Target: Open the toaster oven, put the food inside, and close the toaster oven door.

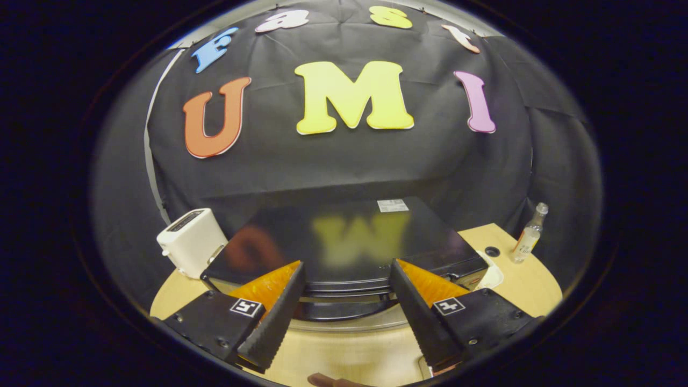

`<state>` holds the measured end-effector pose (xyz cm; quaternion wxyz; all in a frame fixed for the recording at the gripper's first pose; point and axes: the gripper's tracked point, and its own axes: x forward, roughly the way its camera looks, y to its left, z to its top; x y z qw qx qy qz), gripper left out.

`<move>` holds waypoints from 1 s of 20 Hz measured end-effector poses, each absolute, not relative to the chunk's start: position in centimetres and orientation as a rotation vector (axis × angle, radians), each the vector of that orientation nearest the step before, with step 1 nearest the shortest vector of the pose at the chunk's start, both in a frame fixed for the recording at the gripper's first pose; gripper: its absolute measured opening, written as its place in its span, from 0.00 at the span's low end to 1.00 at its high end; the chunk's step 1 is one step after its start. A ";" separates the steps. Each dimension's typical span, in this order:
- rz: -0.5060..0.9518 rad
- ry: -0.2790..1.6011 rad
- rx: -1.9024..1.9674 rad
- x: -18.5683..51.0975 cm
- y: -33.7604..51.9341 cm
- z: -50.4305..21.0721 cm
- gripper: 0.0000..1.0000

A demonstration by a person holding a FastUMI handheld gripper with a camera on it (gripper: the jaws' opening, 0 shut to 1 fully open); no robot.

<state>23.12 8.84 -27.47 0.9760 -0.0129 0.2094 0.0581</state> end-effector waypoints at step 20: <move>0.143 0.321 -0.041 16.0 8.2 -29.2 1.00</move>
